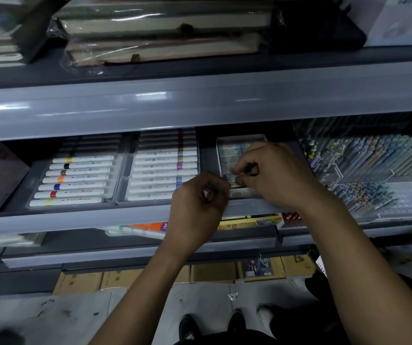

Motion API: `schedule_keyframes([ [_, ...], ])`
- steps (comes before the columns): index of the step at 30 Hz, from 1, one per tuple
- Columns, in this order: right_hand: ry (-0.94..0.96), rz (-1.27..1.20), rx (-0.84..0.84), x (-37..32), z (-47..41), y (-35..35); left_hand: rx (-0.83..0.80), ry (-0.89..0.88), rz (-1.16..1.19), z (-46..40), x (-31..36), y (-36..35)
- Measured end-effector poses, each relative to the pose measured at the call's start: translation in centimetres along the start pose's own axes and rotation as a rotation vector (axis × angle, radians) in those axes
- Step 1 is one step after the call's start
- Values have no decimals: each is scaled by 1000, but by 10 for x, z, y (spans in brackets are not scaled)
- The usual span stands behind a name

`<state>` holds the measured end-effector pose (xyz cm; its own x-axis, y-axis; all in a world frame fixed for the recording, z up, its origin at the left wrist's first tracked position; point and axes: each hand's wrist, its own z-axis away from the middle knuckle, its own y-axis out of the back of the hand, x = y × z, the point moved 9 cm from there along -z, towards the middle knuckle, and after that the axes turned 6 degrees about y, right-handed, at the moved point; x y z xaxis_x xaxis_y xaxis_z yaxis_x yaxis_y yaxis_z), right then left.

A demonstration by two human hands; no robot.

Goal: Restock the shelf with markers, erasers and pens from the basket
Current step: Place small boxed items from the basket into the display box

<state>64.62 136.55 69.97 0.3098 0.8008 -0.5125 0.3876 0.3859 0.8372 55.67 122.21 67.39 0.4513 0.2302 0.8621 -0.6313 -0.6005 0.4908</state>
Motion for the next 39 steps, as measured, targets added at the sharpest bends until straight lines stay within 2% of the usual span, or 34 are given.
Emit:
schedule_keyframes([
  [10,-43,-74,70,5,6,2,-3,7,11,1,-2,-2],
  [14,-41,-88,89,5,14,5,-6,105,82,0,-8,-3],
  [16,-40,-87,107,3,19,7,-49,249,282,1,-20,-7],
  [18,-29,-93,140,0,24,11,-116,370,576,4,-23,-13],
  [21,18,-116,216,-6,29,18,-169,465,877,3,-17,-17],
  [27,28,-155,273,-9,38,21,-229,532,1092,5,-11,-19],
  [30,26,-170,287,-10,41,22,-244,503,1088,5,-11,-19],
  [39,22,-293,287,-19,47,18,-148,387,724,4,-10,-10],
])
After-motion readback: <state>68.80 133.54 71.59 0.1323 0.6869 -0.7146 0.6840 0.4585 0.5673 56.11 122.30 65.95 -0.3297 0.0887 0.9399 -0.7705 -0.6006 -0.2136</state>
